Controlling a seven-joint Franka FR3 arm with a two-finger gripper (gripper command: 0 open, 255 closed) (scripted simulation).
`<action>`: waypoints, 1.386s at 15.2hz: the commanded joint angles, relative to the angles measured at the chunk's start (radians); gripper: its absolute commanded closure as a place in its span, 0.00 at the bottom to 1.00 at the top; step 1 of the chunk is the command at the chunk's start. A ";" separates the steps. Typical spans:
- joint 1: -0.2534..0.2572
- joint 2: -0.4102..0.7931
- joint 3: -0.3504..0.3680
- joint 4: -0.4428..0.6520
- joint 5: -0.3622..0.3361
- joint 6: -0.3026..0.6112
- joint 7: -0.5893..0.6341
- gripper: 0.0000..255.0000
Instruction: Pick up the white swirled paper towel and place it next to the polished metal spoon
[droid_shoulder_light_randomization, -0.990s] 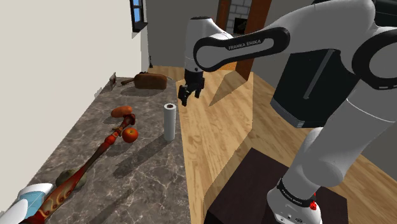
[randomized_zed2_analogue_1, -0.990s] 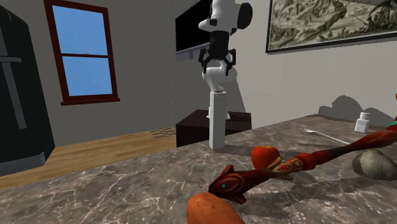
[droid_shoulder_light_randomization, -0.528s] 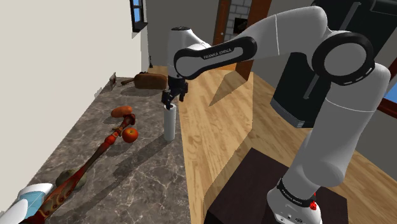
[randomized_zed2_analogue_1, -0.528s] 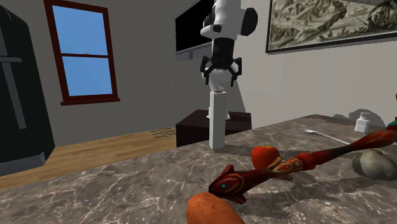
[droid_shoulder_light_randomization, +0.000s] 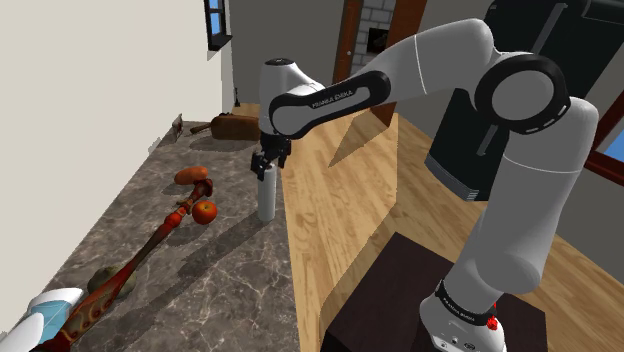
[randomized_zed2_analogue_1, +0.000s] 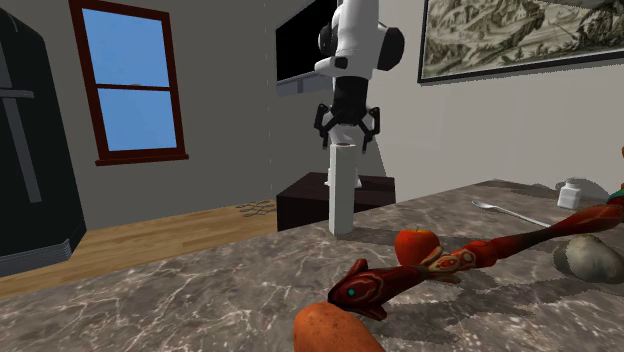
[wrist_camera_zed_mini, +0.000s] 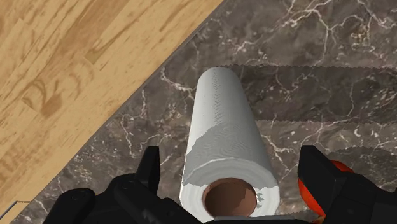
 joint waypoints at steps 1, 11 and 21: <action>-0.001 0.007 -0.001 -0.004 -0.002 0.011 0.000 0.00; -0.001 0.006 -0.001 -0.004 -0.002 0.011 0.000 1.00; -0.001 -0.012 0.001 0.027 0.005 -0.038 -0.007 1.00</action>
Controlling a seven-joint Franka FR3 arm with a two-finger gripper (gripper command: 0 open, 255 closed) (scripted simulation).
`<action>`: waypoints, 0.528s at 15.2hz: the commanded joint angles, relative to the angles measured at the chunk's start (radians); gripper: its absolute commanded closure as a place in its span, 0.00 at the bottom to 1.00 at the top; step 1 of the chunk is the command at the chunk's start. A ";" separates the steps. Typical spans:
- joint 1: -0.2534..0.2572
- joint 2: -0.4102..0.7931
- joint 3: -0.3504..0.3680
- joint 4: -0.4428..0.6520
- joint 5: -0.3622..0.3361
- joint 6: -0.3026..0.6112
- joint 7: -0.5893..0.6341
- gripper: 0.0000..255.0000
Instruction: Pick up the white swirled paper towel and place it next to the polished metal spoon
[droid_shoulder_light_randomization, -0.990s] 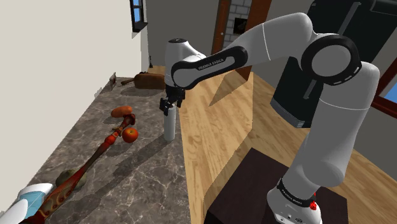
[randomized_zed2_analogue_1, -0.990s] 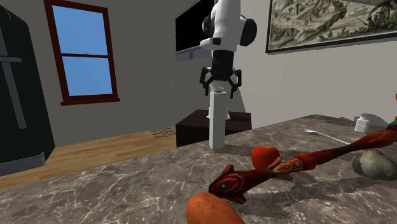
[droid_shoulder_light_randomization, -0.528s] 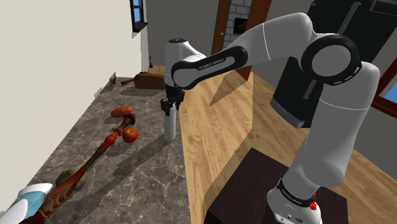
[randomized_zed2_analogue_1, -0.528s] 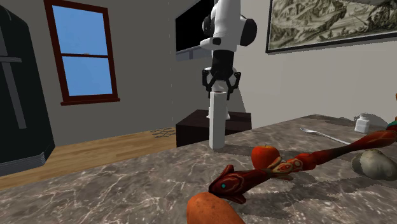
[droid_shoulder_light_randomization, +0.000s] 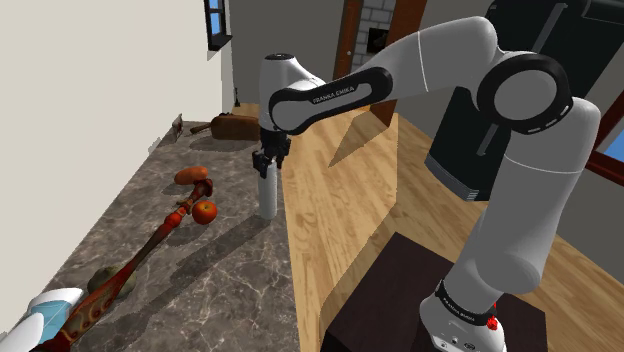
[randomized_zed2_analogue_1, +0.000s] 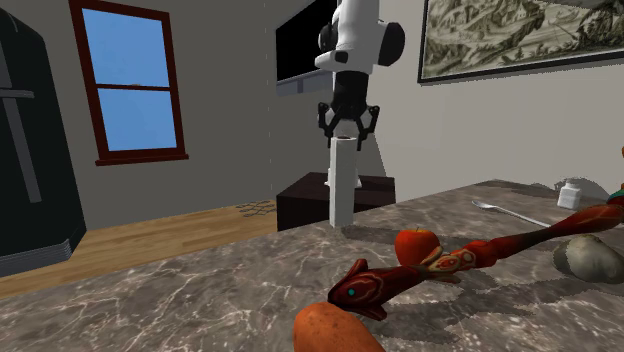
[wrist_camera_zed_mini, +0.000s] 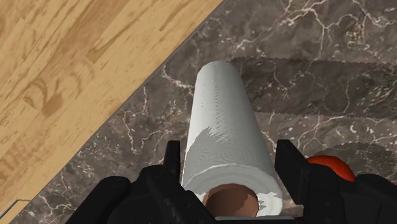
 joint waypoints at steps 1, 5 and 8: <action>-0.001 -0.007 0.000 0.018 0.003 -0.025 -0.006 1.00; -0.001 -0.021 0.001 0.054 0.009 -0.075 -0.012 1.00; -0.001 -0.030 0.002 0.083 0.013 -0.112 -0.017 1.00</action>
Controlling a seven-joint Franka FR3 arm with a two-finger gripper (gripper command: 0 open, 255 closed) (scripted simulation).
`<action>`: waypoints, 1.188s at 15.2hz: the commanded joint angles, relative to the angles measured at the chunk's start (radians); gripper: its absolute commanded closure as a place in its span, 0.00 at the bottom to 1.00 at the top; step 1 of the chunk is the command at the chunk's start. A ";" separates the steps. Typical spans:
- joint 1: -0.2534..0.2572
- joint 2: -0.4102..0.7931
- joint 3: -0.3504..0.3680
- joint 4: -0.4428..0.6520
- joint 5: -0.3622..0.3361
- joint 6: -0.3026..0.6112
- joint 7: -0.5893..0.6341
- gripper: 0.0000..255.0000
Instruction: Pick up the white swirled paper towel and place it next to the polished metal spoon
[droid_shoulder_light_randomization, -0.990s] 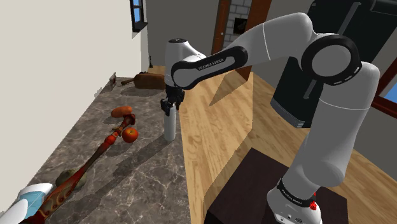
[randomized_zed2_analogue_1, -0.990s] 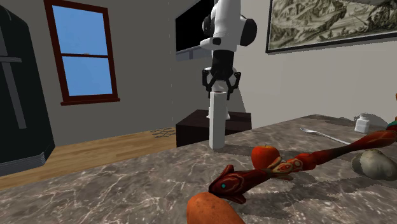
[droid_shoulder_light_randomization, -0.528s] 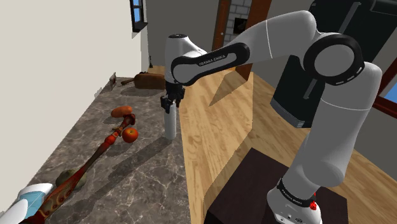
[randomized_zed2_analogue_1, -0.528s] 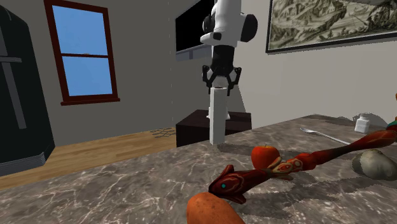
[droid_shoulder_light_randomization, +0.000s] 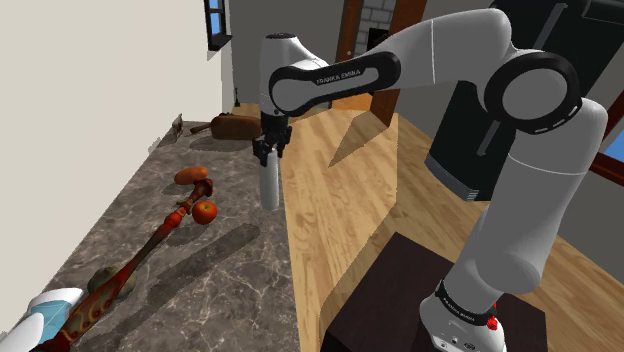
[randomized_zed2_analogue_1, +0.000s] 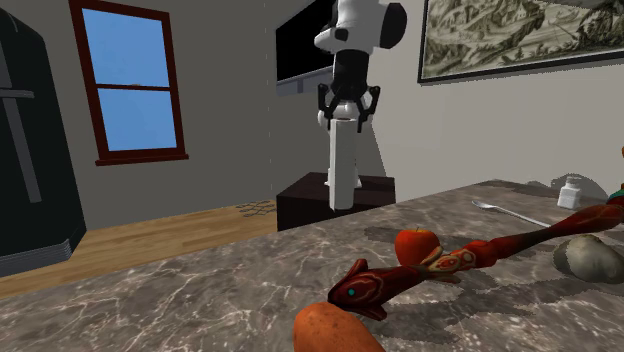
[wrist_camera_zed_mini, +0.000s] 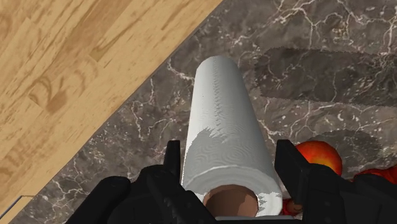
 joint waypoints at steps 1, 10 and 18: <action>0.000 -0.003 0.000 0.024 0.002 -0.027 -0.003 1.00; 0.001 -0.015 0.002 0.128 0.009 -0.144 -0.015 1.00; 0.003 -0.011 0.003 0.241 0.011 -0.252 -0.024 1.00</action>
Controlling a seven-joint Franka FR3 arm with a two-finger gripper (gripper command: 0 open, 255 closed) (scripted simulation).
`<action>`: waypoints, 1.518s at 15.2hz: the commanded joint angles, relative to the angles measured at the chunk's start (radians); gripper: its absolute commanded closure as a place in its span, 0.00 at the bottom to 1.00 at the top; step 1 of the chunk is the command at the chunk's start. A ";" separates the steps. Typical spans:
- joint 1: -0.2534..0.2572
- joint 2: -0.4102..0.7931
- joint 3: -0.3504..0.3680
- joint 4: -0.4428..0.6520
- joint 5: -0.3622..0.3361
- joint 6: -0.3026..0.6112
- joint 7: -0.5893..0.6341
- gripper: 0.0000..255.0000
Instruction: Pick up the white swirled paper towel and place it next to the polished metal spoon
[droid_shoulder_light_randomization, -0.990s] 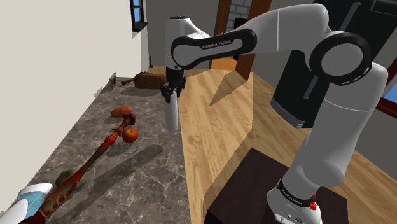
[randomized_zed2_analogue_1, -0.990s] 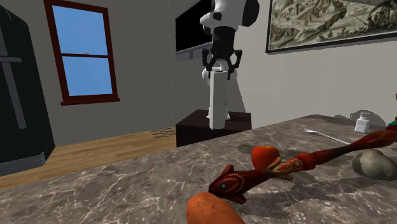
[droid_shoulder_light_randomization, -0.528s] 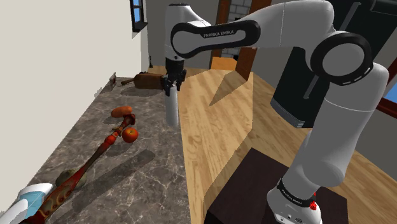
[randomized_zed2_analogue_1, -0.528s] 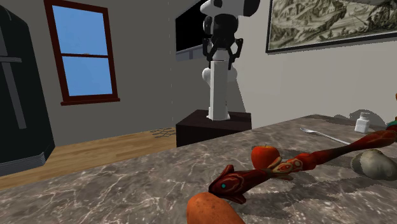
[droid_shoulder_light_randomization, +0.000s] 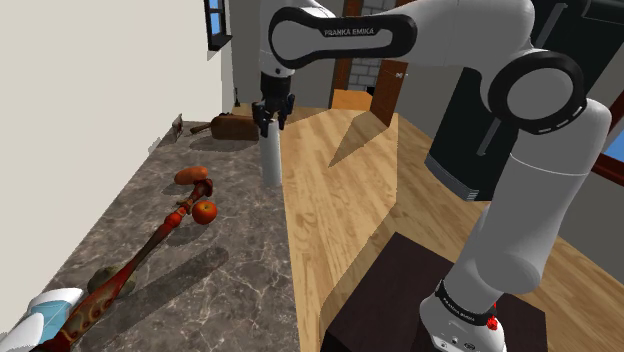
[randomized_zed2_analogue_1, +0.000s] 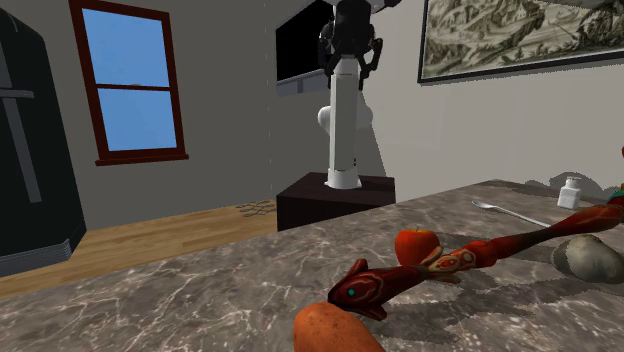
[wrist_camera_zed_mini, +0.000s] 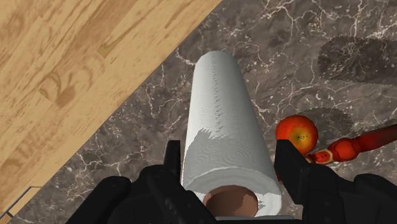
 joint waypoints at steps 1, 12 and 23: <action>0.002 0.005 0.001 0.032 0.000 -0.028 -0.001 1.00; 0.008 0.043 0.004 0.233 -0.005 -0.190 -0.010 1.00; 0.026 0.136 0.007 0.520 -0.023 -0.386 -0.019 1.00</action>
